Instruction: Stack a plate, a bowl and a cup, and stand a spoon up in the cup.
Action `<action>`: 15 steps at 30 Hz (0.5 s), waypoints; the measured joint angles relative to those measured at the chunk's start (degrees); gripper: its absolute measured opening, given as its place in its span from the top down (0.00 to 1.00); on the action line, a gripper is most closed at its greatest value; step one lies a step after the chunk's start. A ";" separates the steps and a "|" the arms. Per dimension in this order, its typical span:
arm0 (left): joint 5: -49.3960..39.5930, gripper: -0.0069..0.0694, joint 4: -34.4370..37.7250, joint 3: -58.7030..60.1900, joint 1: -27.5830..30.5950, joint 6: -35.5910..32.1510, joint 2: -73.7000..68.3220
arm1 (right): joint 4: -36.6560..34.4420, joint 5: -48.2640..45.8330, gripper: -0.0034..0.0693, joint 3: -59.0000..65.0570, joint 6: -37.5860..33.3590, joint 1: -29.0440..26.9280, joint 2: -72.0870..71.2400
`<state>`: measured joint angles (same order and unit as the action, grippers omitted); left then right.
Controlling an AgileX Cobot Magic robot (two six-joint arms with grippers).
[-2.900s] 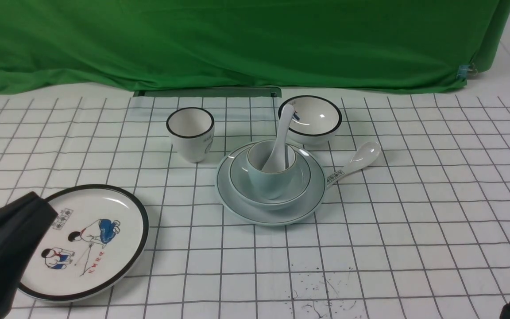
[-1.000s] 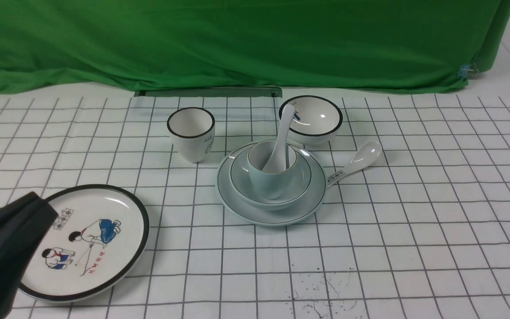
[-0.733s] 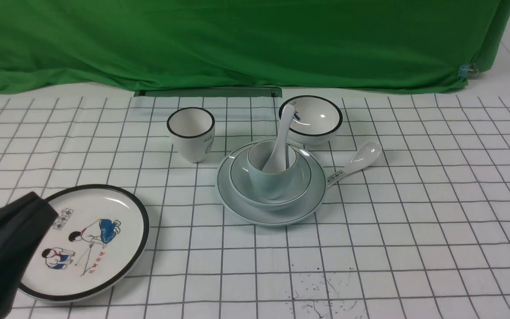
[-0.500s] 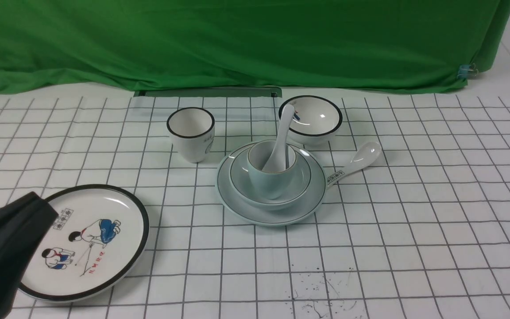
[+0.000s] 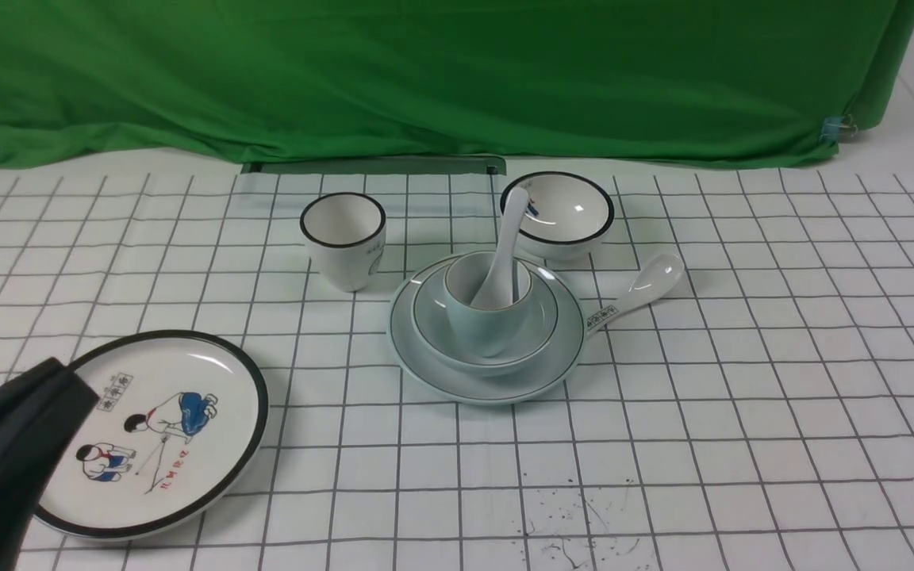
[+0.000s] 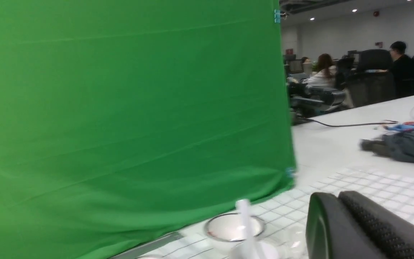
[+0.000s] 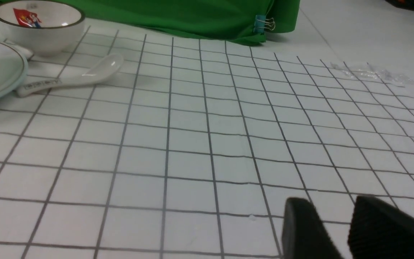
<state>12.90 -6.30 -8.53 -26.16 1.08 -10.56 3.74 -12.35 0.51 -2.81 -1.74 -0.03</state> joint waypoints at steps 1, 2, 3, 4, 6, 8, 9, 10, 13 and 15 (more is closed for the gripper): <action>-0.71 0.95 1.58 1.52 1.62 -0.14 1.88 | 0.00 0.00 0.62 0.00 0.00 0.00 0.00; -0.71 0.95 1.58 1.52 2.05 -0.14 1.89 | 0.00 0.00 0.62 0.00 0.00 0.00 0.00; -1.42 0.95 4.23 4.97 5.80 -0.16 5.22 | 0.00 -0.08 0.62 0.00 0.00 0.00 0.00; -1.72 0.95 5.31 6.51 8.27 -0.16 6.64 | 0.00 -0.07 0.62 0.00 0.00 -0.06 0.00; -4.82 0.95 7.33 8.45 12.82 -0.16 9.47 | 0.00 -0.18 0.62 0.00 0.00 -0.06 0.00; -8.57 0.95 8.49 8.56 15.54 -0.16 10.13 | 0.00 -0.25 0.62 0.00 0.00 -0.06 0.00; -14.10 0.95 9.69 8.67 19.45 -0.16 10.46 | 0.00 -0.20 0.62 0.00 0.00 -0.06 0.00; -16.55 0.95 9.85 8.79 20.70 -0.16 10.46 | 0.00 -0.26 0.62 0.00 0.00 -0.06 0.00; -25.20 0.95 10.79 8.94 23.55 -0.60 10.46 | 0.00 -0.20 0.62 0.00 0.00 -0.06 0.00; -26.54 0.95 10.89 8.94 23.99 -1.73 10.46 | 0.00 -0.26 0.62 0.00 0.00 -0.06 0.00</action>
<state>-13.64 4.59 0.41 -2.18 -0.64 -0.10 3.74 -12.61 0.51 -2.81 -1.79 -0.03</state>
